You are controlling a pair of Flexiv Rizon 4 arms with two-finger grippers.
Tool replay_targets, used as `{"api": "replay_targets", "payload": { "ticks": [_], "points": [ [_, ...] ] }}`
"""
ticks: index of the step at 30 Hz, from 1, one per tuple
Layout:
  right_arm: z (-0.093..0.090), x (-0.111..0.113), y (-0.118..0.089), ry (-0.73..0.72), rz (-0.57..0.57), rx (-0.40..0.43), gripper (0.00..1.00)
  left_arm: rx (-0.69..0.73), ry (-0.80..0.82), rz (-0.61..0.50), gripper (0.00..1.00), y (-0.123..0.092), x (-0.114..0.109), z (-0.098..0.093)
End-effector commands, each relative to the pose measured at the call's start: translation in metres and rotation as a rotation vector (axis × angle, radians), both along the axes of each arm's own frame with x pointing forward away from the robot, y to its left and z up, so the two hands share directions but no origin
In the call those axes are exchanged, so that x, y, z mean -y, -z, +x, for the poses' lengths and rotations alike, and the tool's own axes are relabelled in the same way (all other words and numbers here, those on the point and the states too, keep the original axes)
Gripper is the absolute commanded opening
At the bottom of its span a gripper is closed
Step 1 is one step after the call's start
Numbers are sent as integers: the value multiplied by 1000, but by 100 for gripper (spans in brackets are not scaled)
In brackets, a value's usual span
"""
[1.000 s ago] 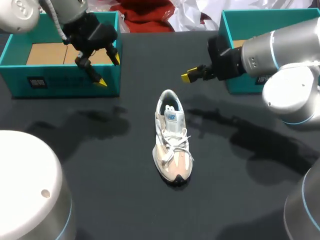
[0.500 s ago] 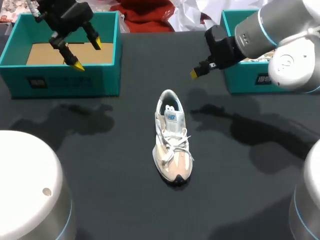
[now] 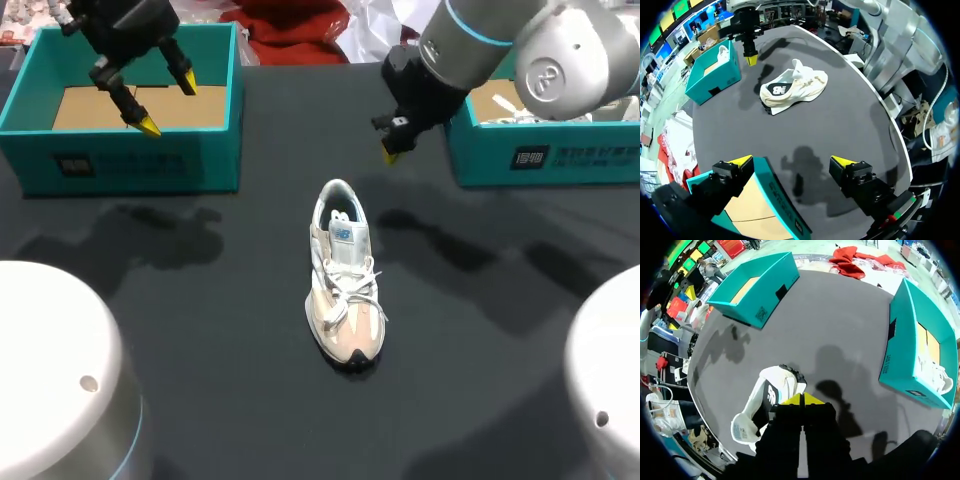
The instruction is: Take the shoe out of the shoebox, open the shoe tongue, remove and reinsert the insole, then place the shoe into the shoebox
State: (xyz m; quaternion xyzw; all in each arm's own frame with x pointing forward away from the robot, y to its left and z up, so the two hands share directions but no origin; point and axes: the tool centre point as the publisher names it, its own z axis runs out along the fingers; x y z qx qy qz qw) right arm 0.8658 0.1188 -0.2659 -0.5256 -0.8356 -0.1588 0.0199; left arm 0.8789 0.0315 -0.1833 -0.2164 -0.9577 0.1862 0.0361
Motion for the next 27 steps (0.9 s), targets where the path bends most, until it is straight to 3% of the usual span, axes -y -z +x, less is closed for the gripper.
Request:
{"api": "replay_targets", "payload": {
  "ticks": [1, 3, 4, 6, 13, 15, 17, 27],
  "points": [
    [2, -3, -2, 15, -127, -15, 0, 0, 1, 1, 100, 0, 0, 0],
    [2, -3, -2, 15, -127, -15, 0, 0, 1, 1, 100, 0, 0, 0],
    [-3, -15, 0, 21, -138, -17, 0, 0, 1, 1, 100, 0, 0, 0],
    [-13, -31, 2, 66, -209, -29, 0, 13, 38, 6, 100, -1, -17, 1],
    [-49, -71, 5, 154, -248, 13, 0, 49, 95, 11, 100, -7, -61, 6],
    [-60, -75, 6, 173, -261, 26, 0, 61, 120, 10, 100, -9, -67, 5],
    [-66, -73, 9, 256, -358, 33, 0, 74, 155, 17, 100, -12, -74, 5],
    [-66, -73, 9, 256, -358, 33, 0, 74, 155, 17, 100, -12, -74, 5]
  ]
}}
